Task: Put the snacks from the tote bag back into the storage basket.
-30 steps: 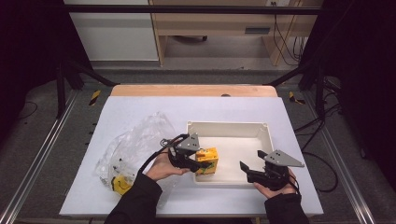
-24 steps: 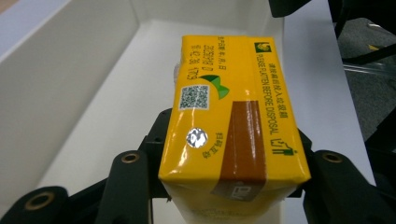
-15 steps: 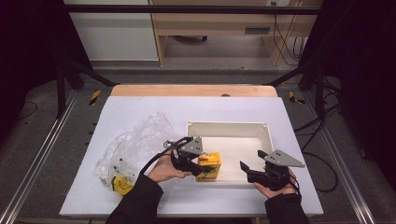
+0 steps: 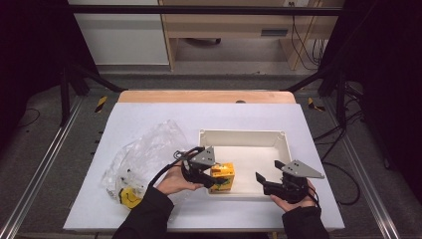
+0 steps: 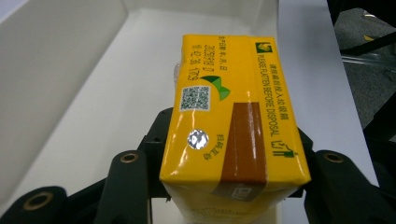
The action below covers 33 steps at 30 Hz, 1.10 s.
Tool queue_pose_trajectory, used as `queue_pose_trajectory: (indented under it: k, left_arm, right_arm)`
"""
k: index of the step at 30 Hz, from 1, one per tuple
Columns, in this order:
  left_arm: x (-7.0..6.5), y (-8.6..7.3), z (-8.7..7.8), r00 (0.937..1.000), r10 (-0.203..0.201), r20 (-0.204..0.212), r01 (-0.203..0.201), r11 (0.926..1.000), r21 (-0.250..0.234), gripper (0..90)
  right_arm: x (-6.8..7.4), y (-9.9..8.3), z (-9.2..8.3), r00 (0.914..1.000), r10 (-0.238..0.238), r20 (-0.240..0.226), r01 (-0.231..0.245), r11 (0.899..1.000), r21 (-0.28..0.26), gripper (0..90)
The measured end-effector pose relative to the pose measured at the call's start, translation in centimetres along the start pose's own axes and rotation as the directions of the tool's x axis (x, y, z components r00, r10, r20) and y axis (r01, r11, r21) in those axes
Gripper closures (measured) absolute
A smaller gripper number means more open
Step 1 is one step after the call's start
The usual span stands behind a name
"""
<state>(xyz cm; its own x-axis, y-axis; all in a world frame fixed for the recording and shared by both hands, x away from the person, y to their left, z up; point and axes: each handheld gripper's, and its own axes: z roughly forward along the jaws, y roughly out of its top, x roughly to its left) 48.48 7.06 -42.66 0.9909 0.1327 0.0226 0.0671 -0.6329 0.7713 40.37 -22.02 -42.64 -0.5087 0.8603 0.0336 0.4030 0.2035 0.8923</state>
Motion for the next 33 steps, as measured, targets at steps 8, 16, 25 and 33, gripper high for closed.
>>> queue_pose_trajectory:
  k: [8,16,25,33]
  left_arm:
    - [-0.2,0.2,-0.2,0.9995,-0.019,-0.027,0.019,0.9997,0.014,48.7]
    - [-0.9,1.0,-2.2,0.9951,-0.056,-0.082,0.048,0.9946,-0.091,33.7]
    - [-1.8,1.1,-4.2,0.9851,-0.101,-0.139,0.085,0.9898,-0.114,25.7]
    - [-2.5,0.4,-6.5,0.9626,-0.176,-0.206,0.138,0.9731,-0.184,22.9]
  right_arm:
    - [-0.1,0.2,-0.2,1.0,0.003,0.001,-0.003,1.0,-0.011,21.5]
    - [-0.1,0.1,-0.3,1.0,0.003,0.005,-0.003,1.0,-0.01,21.5]
    - [-0.3,0.2,-0.5,0.9999,0.008,0.012,-0.008,1.0,-0.015,21.4]
    - [-0.5,0.2,-0.8,0.9996,0.014,0.025,-0.013,1.0,-0.022,21.2]
